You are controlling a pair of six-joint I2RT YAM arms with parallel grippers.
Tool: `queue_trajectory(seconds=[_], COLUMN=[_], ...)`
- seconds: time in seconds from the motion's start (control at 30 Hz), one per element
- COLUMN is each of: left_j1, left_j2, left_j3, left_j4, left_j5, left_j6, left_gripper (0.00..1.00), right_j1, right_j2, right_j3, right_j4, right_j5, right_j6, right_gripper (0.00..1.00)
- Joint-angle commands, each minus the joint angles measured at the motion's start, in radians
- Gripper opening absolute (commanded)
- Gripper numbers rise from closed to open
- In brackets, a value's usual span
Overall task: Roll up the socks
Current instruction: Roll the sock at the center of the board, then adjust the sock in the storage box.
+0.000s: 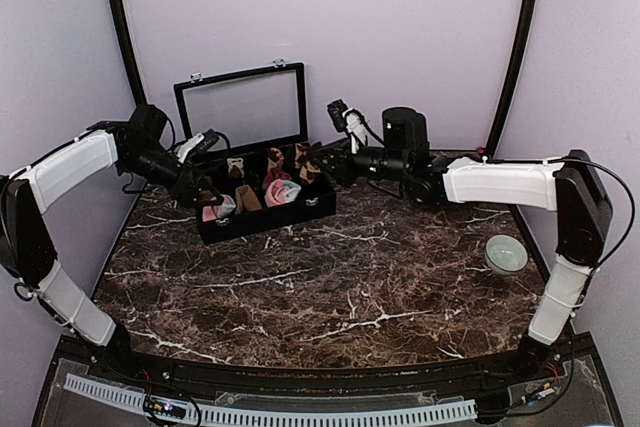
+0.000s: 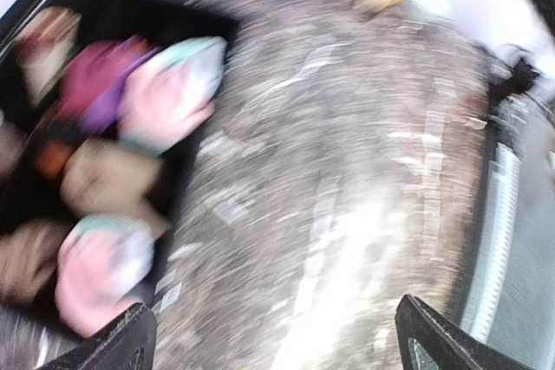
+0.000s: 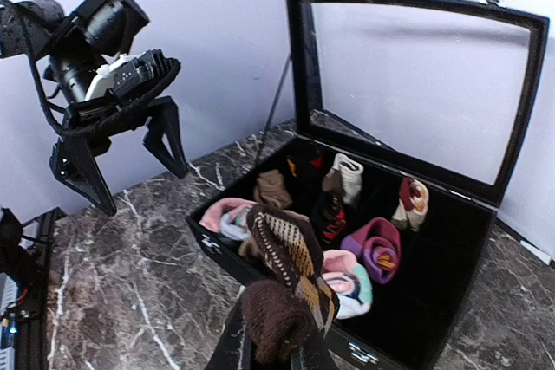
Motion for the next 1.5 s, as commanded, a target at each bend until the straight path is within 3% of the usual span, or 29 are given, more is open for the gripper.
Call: queue_trajectory(seconds=[0.0,0.2,0.4,0.67,0.77,0.9,0.93,0.97,1.13,1.33,1.47], left_j1=[0.112,0.228,0.25,0.249,0.251,0.251,0.247,0.244,0.236,0.211,0.176], left_j2=[0.031,0.2,0.303,0.436,0.443,0.413,0.4,0.388,0.317,0.25,0.191], left_j3=[-0.114,-0.09,-0.012,0.074,0.064,0.047,0.047,0.051,0.024,-0.085,-0.175], left_j4=[0.196,0.371,0.433,0.39,0.397,0.383,0.376,0.351,0.284,0.288,0.337], left_j5=[-0.211,-0.232,-0.292,-0.317,-0.298,-0.102,-0.075,-0.05,-0.022,-0.097,-0.227], left_j6=[-0.105,-0.239,-0.281,-0.282,-0.296,-0.289,-0.282,-0.272,-0.233,-0.152,-0.103], left_gripper=[0.99,0.99,0.99,0.71,0.69,0.77,0.92,0.98,0.99,0.99,0.99], right_j1=[-0.029,-0.046,-0.048,-0.048,-0.048,-0.048,-0.048,-0.048,-0.048,-0.048,-0.048], right_j2=[0.079,0.093,0.051,0.021,0.012,0.01,0.009,0.009,-0.003,-0.02,-0.036], right_j3=[0.077,0.075,-0.009,-0.059,-0.068,-0.069,-0.071,-0.076,-0.094,-0.098,-0.096], right_j4=[-0.045,-0.045,-0.022,0.015,0.014,-0.009,-0.012,-0.014,-0.02,-0.028,-0.039], right_j5=[0.08,0.079,0.082,0.068,0.063,0.051,0.051,0.051,0.056,0.059,0.065], right_j6=[-0.086,-0.092,-0.07,-0.022,-0.018,-0.017,-0.017,-0.019,-0.021,-0.023,-0.025], right_gripper=[0.0,0.0,0.0,0.0,0.0,0.0,0.0,0.0,0.0,0.0,0.0])
